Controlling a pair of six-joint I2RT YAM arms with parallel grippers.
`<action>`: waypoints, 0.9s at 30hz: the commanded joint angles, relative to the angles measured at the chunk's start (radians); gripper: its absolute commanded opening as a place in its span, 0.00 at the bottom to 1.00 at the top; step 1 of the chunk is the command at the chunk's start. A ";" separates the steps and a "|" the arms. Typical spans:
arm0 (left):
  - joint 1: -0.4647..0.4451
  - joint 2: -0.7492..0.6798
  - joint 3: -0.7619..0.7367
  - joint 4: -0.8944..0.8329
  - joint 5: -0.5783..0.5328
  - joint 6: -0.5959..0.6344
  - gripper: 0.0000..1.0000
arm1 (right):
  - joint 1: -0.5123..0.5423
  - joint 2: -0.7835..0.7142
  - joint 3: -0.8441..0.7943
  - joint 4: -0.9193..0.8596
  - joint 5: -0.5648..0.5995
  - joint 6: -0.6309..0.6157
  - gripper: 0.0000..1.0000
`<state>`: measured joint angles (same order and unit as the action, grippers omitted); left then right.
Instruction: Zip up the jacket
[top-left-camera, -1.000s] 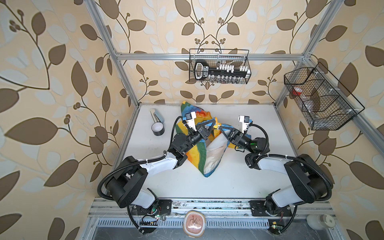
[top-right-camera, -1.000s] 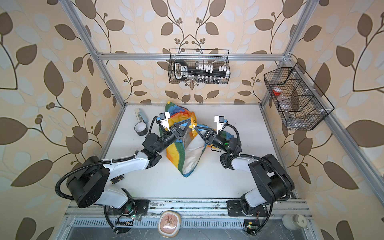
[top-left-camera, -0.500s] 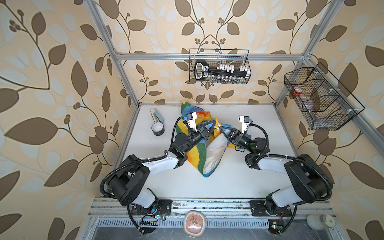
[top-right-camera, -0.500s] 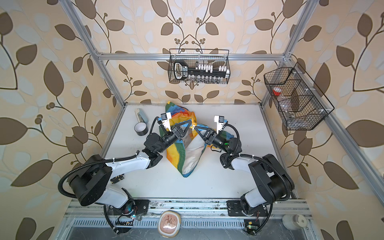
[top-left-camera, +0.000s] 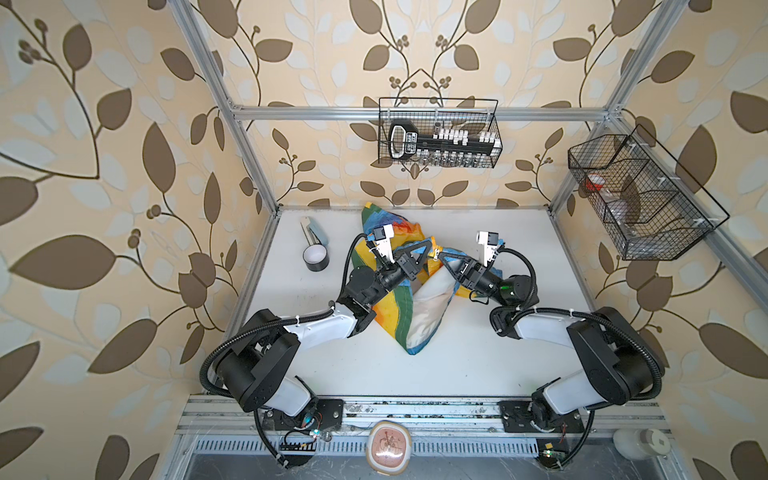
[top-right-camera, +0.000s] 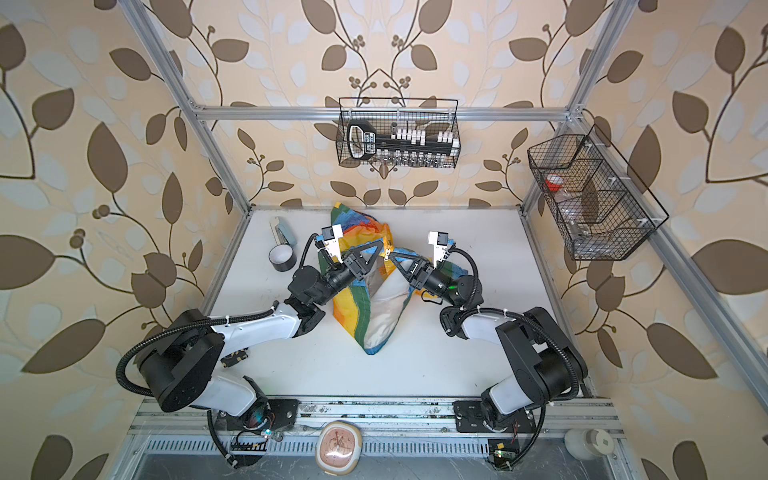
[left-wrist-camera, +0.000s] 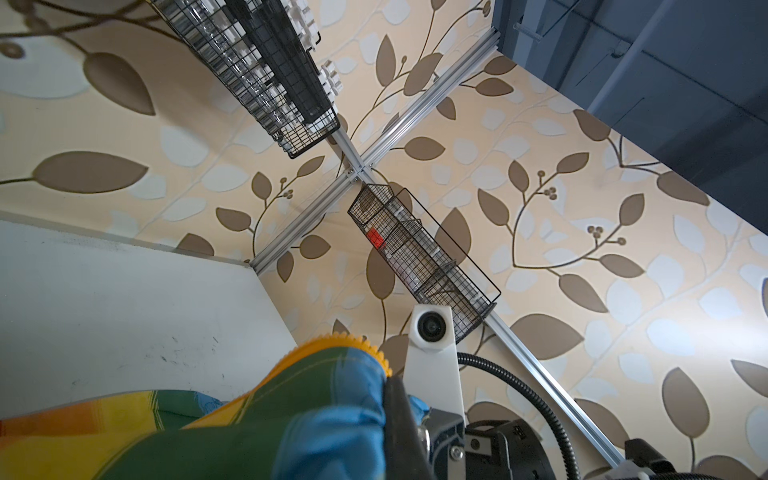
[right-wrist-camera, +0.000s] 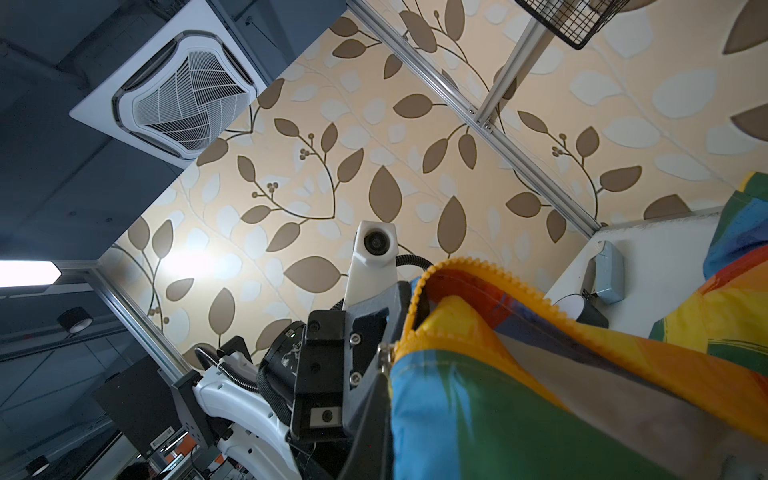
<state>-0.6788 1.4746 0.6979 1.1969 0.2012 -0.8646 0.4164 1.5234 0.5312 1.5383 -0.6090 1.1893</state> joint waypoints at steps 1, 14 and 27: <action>0.009 -0.016 -0.003 0.070 0.015 0.006 0.00 | -0.005 0.004 0.003 0.071 0.012 0.011 0.00; 0.009 -0.021 -0.002 0.057 0.030 0.005 0.00 | -0.004 0.012 0.008 0.071 0.014 0.012 0.00; 0.009 -0.029 -0.012 0.032 0.037 0.015 0.00 | -0.008 0.023 0.005 0.071 0.015 0.014 0.00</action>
<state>-0.6788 1.4746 0.6975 1.1744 0.2245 -0.8646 0.4118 1.5391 0.5312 1.5383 -0.6018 1.1896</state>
